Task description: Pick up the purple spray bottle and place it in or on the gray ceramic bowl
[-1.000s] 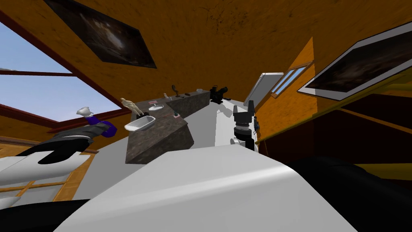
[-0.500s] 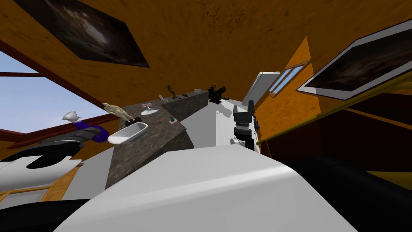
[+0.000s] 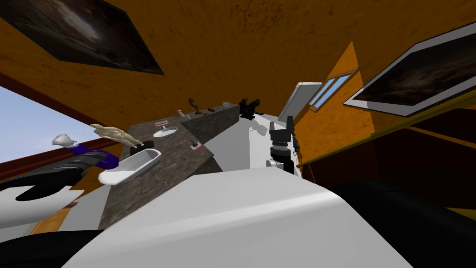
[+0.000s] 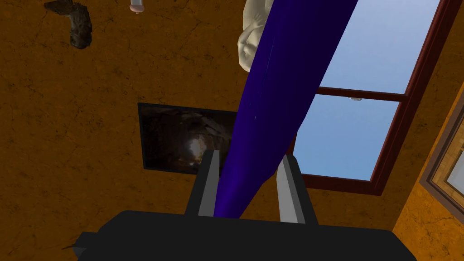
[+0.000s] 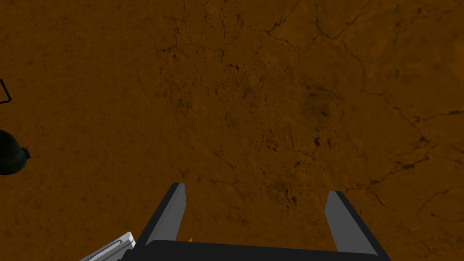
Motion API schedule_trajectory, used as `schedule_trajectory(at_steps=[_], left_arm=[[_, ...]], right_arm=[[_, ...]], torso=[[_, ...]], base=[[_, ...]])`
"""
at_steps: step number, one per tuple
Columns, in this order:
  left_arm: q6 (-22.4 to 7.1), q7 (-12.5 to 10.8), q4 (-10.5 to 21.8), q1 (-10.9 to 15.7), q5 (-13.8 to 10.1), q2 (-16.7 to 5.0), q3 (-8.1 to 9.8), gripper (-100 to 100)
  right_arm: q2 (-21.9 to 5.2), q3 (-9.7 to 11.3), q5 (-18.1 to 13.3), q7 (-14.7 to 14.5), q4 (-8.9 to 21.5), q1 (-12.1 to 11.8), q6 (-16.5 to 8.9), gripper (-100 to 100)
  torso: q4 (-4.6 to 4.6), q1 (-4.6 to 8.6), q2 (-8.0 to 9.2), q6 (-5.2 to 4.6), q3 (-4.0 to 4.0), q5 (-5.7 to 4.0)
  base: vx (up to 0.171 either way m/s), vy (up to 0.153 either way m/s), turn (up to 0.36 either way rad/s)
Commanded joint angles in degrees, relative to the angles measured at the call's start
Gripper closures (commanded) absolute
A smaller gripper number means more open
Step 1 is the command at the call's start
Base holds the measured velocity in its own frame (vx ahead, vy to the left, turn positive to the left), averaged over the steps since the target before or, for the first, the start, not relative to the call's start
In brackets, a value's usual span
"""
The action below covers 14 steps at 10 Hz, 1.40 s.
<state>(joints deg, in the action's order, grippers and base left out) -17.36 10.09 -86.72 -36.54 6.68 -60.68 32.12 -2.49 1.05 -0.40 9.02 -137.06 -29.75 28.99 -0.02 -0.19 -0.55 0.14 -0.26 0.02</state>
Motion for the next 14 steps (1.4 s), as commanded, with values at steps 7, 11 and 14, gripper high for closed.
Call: schedule_trajectory(at_steps=[7, 11, 14], left_arm=[[0.0, -0.2, 0.1, 0.0, 0.0, -0.1, 0.01, 0], [1.2, -6.4, -2.4, -6.2, 0.4, -4.3, 2.23, -100], [1.5, -8.0, -3.0, -7.8, 0.5, -5.4, 2.79, -100]], right_arm=[[0.0, 0.0, 0.0, 0.0, 0.0, 0.0, 0.0, 0], [0.0, 0.0, 0.0, 0.0, 0.0, 0.0, 0.0, 0], [0.0, 0.0, 0.0, 0.0, 0.0, 0.0, 0.0, 0]], torso=[[0.14, 0.22, 0.61, 0.05, 0.36, -0.05], [0.12, 0.38, 0.52, 0.07, 0.3, -0.1], [0.12, 0.32, 0.53, 0.05, 0.31, -0.08]], base=[[0.002, -0.002, 0.003], [0.034, -0.038, 0.115], [0.018, -0.021, 0.064]])
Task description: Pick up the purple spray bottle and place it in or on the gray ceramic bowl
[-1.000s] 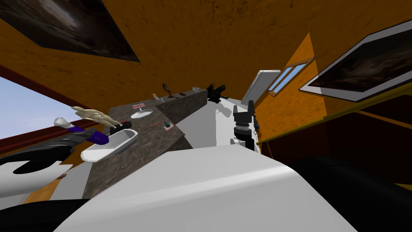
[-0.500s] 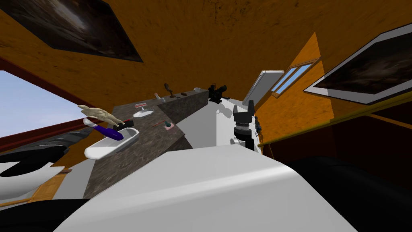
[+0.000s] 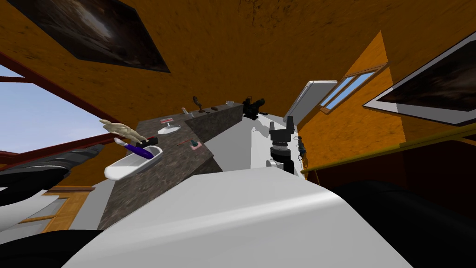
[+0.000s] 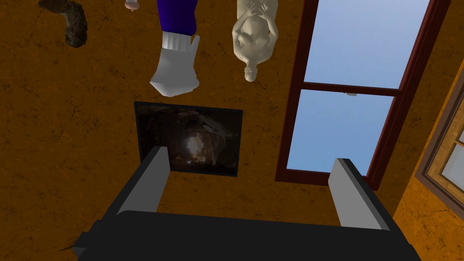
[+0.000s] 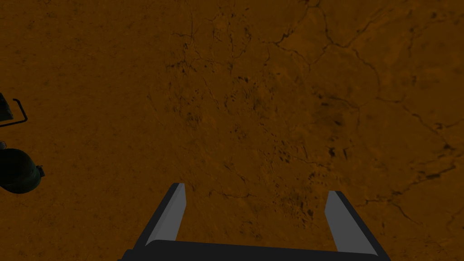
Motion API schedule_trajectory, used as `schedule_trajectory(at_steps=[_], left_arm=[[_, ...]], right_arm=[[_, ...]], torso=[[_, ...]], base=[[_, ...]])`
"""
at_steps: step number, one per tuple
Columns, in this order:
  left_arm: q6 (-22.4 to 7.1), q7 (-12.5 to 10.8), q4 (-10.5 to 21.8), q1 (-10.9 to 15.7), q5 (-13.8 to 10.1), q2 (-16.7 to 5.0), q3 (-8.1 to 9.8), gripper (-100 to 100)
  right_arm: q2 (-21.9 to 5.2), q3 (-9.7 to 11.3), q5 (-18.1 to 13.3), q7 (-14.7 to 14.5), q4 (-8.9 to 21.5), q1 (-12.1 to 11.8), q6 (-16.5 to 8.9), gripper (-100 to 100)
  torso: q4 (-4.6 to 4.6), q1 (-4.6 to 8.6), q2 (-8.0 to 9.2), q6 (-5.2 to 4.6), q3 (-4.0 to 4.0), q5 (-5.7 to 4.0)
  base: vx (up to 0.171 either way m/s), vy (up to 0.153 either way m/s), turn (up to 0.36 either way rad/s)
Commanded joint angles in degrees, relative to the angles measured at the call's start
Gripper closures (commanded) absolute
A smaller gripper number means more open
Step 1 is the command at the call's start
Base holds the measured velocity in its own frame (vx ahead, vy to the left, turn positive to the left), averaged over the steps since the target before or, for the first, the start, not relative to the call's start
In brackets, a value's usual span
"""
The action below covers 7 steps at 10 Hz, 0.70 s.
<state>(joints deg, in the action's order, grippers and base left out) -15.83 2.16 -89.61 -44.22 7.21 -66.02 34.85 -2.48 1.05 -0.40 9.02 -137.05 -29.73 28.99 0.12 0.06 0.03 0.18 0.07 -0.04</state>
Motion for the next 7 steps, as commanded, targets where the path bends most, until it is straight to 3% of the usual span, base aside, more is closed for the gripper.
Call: schedule_trajectory(at_steps=[1, 7], left_arm=[[0.0, 0.0, -0.1, -0.1, 0.0, 0.0, 0.06, -100], [0.0, 0.0, -0.1, -0.1, 0.0, 0.0, 0.06, -100]], right_arm=[[0.0, 0.0, 0.0, 0.0, 0.0, 0.0, 0.0, 0], [0.0, 0.0, 0.0, 0.0, 0.0, 0.0, 0.0, 0]], torso=[[0.0, 0.0, 0.0, 0.0, 0.0, 0.0], [0.01, -0.03, 0.02, 0.01, 0.02, 0.01]], base=[[-0.005, 0.006, -0.017], [0.0, 0.0, 0.001]])
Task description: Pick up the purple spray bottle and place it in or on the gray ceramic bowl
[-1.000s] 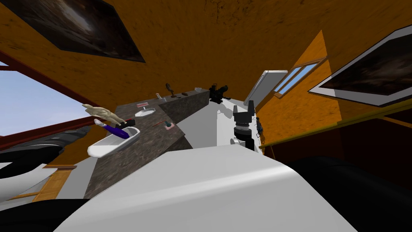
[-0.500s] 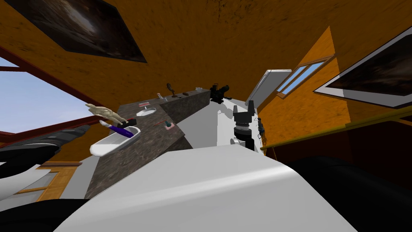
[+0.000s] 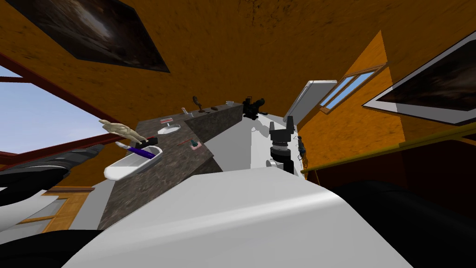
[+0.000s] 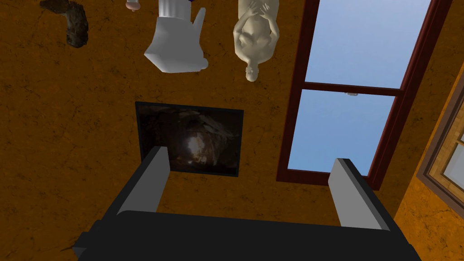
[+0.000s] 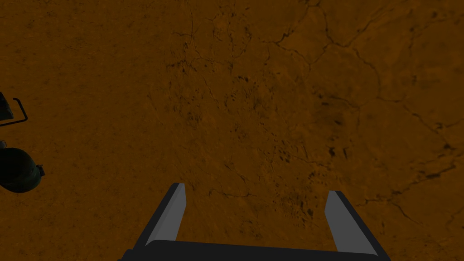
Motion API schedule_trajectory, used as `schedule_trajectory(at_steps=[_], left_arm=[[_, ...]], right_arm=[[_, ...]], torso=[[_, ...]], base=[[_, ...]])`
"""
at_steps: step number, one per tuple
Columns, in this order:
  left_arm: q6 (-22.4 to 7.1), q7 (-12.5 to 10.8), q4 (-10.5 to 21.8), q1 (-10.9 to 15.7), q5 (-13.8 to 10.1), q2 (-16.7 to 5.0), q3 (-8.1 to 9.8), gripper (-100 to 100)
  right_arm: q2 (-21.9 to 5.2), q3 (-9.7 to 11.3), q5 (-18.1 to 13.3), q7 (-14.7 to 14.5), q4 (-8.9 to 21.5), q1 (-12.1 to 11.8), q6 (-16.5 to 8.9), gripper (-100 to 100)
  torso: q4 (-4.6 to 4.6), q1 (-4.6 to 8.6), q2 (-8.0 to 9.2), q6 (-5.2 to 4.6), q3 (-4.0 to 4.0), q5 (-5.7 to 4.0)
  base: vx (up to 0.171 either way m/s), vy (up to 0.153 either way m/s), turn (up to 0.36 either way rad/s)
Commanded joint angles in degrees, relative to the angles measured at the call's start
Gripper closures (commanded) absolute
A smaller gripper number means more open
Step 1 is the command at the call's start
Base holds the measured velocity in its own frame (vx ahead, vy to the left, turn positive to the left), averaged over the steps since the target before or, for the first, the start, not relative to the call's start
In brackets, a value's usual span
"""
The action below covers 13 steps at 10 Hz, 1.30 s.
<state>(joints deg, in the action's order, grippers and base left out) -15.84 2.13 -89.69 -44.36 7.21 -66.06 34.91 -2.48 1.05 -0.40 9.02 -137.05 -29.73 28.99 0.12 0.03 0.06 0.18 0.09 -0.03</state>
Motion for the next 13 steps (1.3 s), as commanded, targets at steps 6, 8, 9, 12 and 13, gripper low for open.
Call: schedule_trajectory(at_steps=[6, 8, 9, 12, 13], left_arm=[[-4.1, -2.7, -5.4, -6.3, -5.1, -7.3, 3.78, -100], [-5.2, -3.5, -6.9, -8.1, -6.6, -9.4, 4.86, -100], [-5.8, -3.9, -7.7, -9.0, -7.4, -10.5, 5.4, -100], [-5.9, -3.8, -7.8, -9.0, -7.3, -10.4, 5.42, 0], [-5.9, -3.8, -7.8, -9.0, -7.3, -10.4, 5.42, 0]], right_arm=[[0.0, 0.0, 0.0, 0.0, 0.0, 0.0, 0.0, 0], [0.0, 0.0, 0.0, 0.0, 0.0, 0.0, 0.0, 0], [0.0, 0.0, 0.0, 0.0, 0.0, 0.0, 0.0, 0], [0.0, 0.0, 0.0, 0.0, 0.0, 0.0, 0.0, 0], [0.0, 0.0, 0.0, 0.0, 0.0, 0.0, 0.0, 0]], torso=[[-0.01, 0.07, -0.05, 0.01, -0.02, -0.02], [-0.01, 0.05, -0.03, -0.01, -0.02, -0.02], [-0.01, 0.02, -0.02, -0.01, -0.02, -0.01], [-0.01, 0.03, -0.03, 0.0, -0.02, 0.0], [0.0, 0.01, -0.01, 0.0, -0.01, 0.01]], base=[[0.009, -0.012, 0.055], [0.003, -0.003, 0.02], [0.0, 0.0, 0.0], [0.007, -0.009, 0.022], [0.0, 0.0, 0.0]])
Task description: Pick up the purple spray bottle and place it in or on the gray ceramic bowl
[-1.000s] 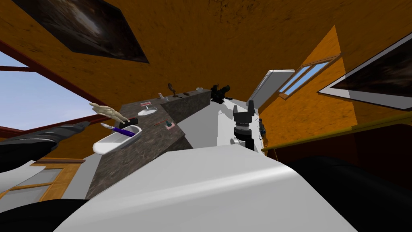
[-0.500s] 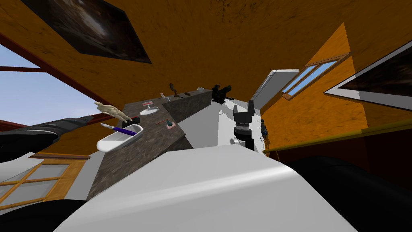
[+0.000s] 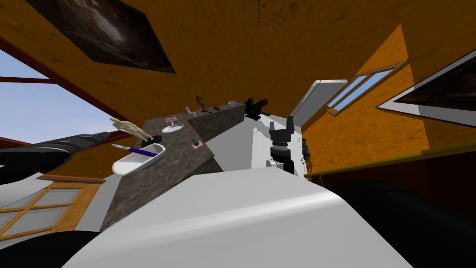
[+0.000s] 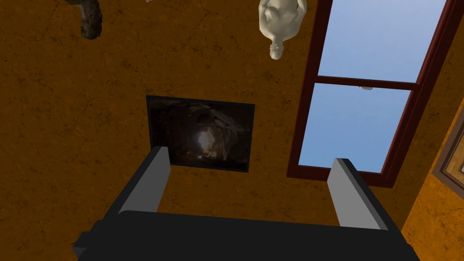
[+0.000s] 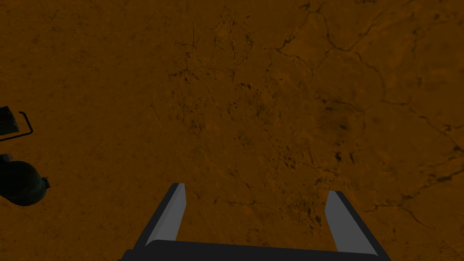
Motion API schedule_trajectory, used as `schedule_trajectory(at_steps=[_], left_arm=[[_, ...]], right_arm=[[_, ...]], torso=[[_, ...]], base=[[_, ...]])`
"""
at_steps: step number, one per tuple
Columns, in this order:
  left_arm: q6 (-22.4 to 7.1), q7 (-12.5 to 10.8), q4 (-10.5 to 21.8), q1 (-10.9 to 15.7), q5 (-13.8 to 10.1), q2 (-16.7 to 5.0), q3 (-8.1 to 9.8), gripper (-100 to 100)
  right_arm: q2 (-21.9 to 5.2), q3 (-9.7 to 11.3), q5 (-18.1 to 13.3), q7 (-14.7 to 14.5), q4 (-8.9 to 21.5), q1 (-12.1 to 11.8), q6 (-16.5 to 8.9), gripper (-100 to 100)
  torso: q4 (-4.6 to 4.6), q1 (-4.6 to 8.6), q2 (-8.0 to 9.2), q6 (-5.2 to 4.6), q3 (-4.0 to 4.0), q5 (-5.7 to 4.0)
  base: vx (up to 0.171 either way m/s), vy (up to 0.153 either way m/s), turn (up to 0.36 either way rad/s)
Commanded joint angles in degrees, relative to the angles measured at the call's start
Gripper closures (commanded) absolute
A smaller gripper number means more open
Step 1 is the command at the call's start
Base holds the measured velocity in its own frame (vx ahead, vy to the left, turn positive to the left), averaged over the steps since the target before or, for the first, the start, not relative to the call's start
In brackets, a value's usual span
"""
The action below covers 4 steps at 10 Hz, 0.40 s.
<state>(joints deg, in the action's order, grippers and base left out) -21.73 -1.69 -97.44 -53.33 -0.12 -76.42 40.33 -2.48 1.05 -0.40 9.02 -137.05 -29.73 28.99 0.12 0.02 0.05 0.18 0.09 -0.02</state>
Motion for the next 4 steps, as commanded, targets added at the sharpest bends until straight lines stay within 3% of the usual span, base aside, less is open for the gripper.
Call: schedule_trajectory(at_steps=[1, 4], left_arm=[[0.0, 0.0, 0.0, 0.0, 0.0, 0.0, 0.0, 0], [0.0, 0.0, 0.0, 0.0, 0.0, 0.0, 0.0, 0]], right_arm=[[0.0, 0.0, 0.0, 0.0, 0.0, 0.0, 0.0, 0], [0.0, 0.0, 0.0, 0.0, 0.0, 0.0, 0.0, 0]], torso=[[0.0, 0.0, 0.0, 0.0, 0.0, 0.0], [0.0, -0.01, 0.01, 0.0, 0.0, 0.0]], base=[[0.0, 0.0, 0.0], [0.0, 0.0, 0.0]])
